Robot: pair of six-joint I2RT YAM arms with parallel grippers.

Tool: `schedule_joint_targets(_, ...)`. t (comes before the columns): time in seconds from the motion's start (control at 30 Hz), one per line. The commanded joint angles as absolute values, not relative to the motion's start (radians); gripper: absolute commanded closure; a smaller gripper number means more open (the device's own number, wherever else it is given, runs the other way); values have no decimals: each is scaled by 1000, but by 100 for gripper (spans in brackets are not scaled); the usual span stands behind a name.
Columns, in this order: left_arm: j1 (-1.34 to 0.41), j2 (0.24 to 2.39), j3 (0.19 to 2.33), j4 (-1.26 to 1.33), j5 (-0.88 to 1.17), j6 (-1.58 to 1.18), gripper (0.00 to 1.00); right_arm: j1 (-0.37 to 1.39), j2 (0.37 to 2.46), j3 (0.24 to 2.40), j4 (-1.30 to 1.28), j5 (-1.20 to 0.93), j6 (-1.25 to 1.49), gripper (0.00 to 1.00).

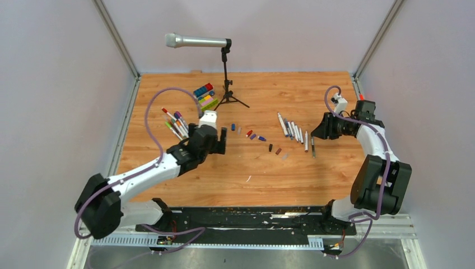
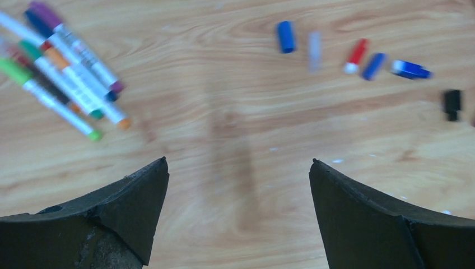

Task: Open the pen caps
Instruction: Place the pen cap at the center of the board, then pick up the pen from the center of the board.

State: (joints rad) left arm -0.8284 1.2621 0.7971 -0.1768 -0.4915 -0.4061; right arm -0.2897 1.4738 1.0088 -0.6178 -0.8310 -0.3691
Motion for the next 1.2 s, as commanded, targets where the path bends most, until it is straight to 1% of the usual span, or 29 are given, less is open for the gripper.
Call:
schedule_joint_targets(0.0, -682, 1089, 695, -115, -460, -479, 0, -296, 1453, 1014, -615, -876, -402, 67)
schedule_joint_targets(0.13, -481, 1039, 628, -99, -326, -537, 0, -297, 1450, 1014, -617, -882, -404, 67)
schedule_joint_targets(0.2, -372, 1045, 613, -83, -248, -568, 0, -299, 1448, 1013, -617, -882, -405, 67)
schedule_joint_targets(0.3, -255, 1086, 616, -71, -179, -601, 0, -300, 1447, 1014, -616, -882, -405, 67)
schedule_joint_targets(0.43, -162, 1211, 678, -101, -158, -647, 0, -303, 1444, 1014, -617, -881, -403, 66)
schedule_joint_targets(0.53, -126, 1344, 797, -231, -177, -682, 0, -304, 1445, 1014, -616, -881, -402, 66)
schedule_joint_targets(0.6, -110, 1440, 878, -323, -191, -684, 2, -306, 1445, 1014, -617, -879, -402, 66)
schedule_joint_targets(0.67, -96, 1526, 948, -396, -196, -685, 5, -308, 1446, 1015, -617, -879, -400, 66)
schedule_joint_targets(0.7, -90, 1564, 983, -423, -199, -688, 9, -308, 1446, 1014, -616, -880, -400, 66)
schedule_joint_targets(0.77, -82, 1636, 1036, -482, -218, -707, 14, -308, 1447, 1014, -616, -880, -399, 66)
schedule_joint_targets(0.83, -79, 1696, 1092, -541, -231, -712, 23, -309, 1447, 1015, -616, -880, -399, 66)
schedule_joint_targets(0.9, -79, 1731, 1129, -572, -239, -709, 26, -309, 1448, 1015, -616, -880, -398, 66)
schedule_joint_targets(0.97, -79, 1739, 1133, -568, -254, -710, 36, -310, 1448, 1014, -615, -880, -397, 66)
schedule_joint_targets(1.07, -79, 1744, 1139, -561, -275, -701, 38, -310, 1452, 1014, -614, -881, -398, 66)
schedule_joint_targets(1.1, -78, 1748, 1145, -561, -276, -693, 42, -310, 1454, 1015, -615, -881, -397, 66)
schedule_joint_targets(1.17, -77, 1758, 1155, -564, -279, -686, 44, -310, 1453, 1014, -616, -881, -397, 66)
